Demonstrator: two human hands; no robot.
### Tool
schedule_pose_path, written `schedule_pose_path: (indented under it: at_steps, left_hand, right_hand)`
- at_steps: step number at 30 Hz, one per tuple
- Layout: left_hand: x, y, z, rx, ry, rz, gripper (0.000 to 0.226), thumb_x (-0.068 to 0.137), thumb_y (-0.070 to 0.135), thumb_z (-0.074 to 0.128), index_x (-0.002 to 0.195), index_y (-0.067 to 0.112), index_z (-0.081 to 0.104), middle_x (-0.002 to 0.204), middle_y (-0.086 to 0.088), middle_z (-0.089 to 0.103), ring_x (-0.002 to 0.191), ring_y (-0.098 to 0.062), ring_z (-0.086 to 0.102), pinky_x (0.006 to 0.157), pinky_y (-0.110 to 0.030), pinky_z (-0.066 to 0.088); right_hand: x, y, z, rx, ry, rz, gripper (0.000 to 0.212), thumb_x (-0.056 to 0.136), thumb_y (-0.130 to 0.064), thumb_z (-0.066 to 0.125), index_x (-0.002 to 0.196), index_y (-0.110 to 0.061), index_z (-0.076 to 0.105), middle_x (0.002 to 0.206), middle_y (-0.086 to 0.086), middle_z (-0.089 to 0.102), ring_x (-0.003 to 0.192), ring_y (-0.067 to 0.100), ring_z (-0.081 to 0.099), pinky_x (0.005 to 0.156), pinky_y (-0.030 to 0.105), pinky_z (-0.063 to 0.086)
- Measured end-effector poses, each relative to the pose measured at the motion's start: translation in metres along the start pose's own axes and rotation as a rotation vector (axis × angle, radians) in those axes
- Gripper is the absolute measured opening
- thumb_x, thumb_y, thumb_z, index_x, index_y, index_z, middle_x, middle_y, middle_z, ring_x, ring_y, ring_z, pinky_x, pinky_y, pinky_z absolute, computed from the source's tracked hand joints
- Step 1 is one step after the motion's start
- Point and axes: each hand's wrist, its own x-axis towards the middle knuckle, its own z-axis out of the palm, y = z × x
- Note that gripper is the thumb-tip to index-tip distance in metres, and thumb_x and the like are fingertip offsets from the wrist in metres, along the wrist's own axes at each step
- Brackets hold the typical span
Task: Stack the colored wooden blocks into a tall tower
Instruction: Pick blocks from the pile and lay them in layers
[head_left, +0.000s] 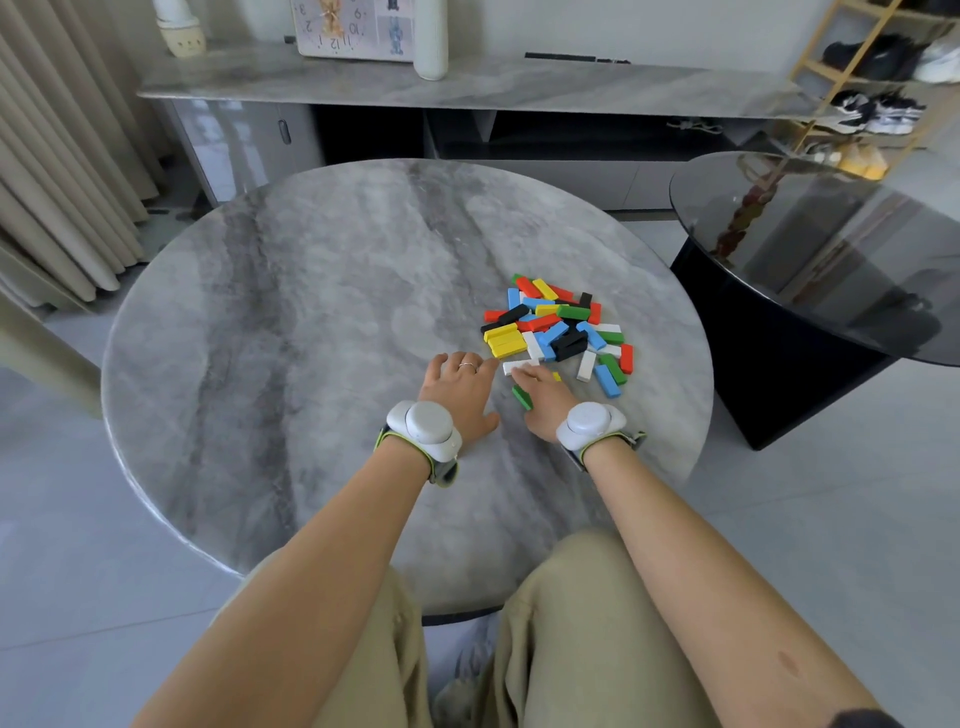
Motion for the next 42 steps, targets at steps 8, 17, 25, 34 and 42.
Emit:
schedule_pose_path:
  at_steps: [8, 17, 25, 34, 42]
  left_hand:
    - [0.005, 0.011, -0.004, -0.028, 0.01, -0.039, 0.057, 0.089, 0.03, 0.049, 0.142, 0.014, 0.033, 0.144, -0.009, 0.039, 0.138, -0.026, 0.028, 0.115, -0.036, 0.016]
    - [0.013, 0.026, 0.007, -0.019, -0.145, 0.113, 0.046, 0.092, 0.019, 0.044, 0.138, 0.024, 0.043, 0.144, -0.001, 0.041, 0.13, -0.023, 0.042, 0.108, -0.034, 0.029]
    - [0.017, 0.052, 0.021, 0.086, -0.162, 0.048, 0.036, 0.09, 0.02, 0.049, 0.125, 0.009, 0.047, 0.13, -0.009, 0.052, 0.118, -0.028, 0.052, 0.097, -0.033, 0.033]
    - [0.025, 0.059, 0.031, -0.015, -0.099, 0.02, 0.045, 0.094, 0.004, 0.037, 0.139, 0.009, 0.037, 0.139, -0.007, 0.044, 0.125, -0.026, 0.047, 0.095, -0.034, 0.04]
    - [0.032, 0.059, 0.027, -0.137, -0.134, -0.043, 0.037, 0.094, 0.0, 0.037, 0.129, 0.006, 0.046, 0.136, -0.013, 0.046, 0.124, -0.033, 0.046, 0.093, -0.04, 0.046]
  right_hand:
    - [-0.009, 0.006, -0.005, 0.224, 0.221, 0.059, 0.049, 0.086, -0.017, 0.062, 0.131, -0.018, 0.043, 0.137, 0.007, 0.031, 0.109, 0.028, 0.056, 0.083, 0.028, 0.043]
    - [-0.002, 0.031, -0.003, 0.31, 0.242, 0.272, 0.03, 0.089, -0.009, 0.055, 0.119, -0.01, 0.056, 0.127, 0.015, 0.048, 0.108, 0.033, 0.055, 0.093, 0.033, 0.042]
    - [0.006, 0.028, -0.016, 0.267, 0.216, 0.196, 0.031, 0.093, -0.014, 0.043, 0.118, -0.013, 0.061, 0.122, 0.01, 0.061, 0.107, 0.031, 0.058, 0.09, 0.036, 0.048]
    - [0.025, 0.026, -0.007, 0.206, 0.3, 0.053, 0.02, 0.09, -0.011, 0.054, 0.106, -0.011, 0.066, 0.128, 0.007, 0.047, 0.108, 0.028, 0.055, 0.087, 0.042, 0.048]
    - [0.007, 0.036, -0.011, 0.364, 0.261, 0.21, 0.023, 0.087, -0.014, 0.061, 0.109, -0.007, 0.061, 0.107, 0.012, 0.066, 0.098, 0.031, 0.06, 0.075, 0.029, 0.041]
